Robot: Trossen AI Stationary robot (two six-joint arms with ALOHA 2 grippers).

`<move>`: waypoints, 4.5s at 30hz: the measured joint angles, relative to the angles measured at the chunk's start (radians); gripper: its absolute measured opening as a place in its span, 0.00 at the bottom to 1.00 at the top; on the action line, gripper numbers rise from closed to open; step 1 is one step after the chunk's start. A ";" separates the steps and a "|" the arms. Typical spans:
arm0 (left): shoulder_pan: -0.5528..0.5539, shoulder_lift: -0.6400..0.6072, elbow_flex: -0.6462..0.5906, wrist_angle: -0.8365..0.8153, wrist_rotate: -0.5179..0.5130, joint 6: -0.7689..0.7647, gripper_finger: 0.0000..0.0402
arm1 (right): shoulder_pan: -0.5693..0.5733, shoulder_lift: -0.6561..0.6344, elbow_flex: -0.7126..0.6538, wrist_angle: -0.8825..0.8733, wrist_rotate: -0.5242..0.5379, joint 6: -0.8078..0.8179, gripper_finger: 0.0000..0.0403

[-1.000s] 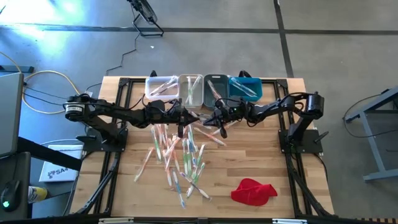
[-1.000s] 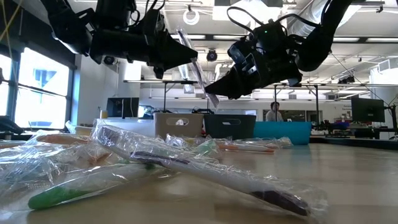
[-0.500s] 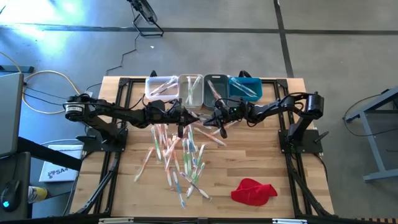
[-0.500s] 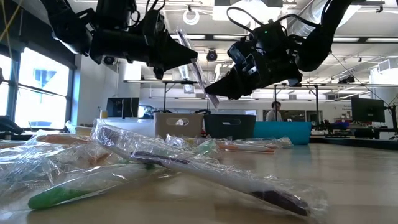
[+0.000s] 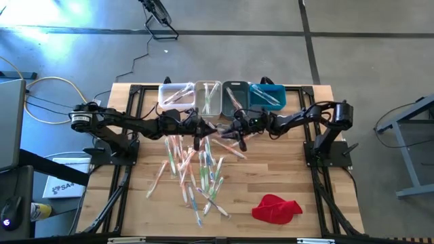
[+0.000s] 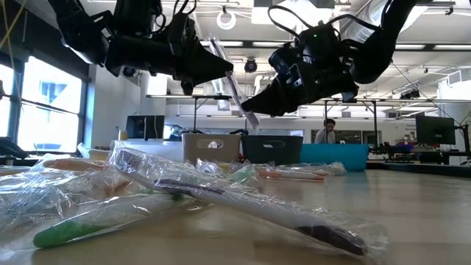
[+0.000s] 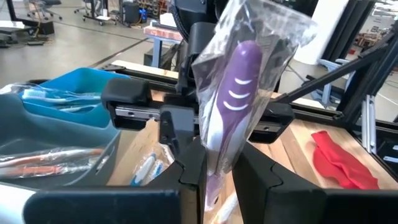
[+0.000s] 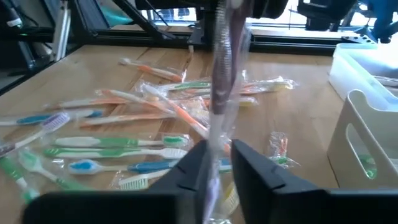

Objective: Pick & Place Toothbrushes
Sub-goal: Put the purple toothbrush into the transparent bin, then put the green toothbrush into the gray bin

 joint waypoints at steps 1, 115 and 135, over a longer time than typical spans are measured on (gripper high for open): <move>-0.001 0.000 0.000 -0.001 0.000 0.000 0.13 | 0.005 0.000 0.000 0.000 0.012 0.001 0.20; 0.459 0.001 0.023 -0.557 -0.774 0.329 0.46 | 0.019 -0.290 0.000 -0.518 0.246 -0.041 0.61; 0.455 -0.001 0.381 -1.095 -0.599 0.262 0.46 | 0.019 -0.290 0.001 -0.545 0.245 -0.041 0.61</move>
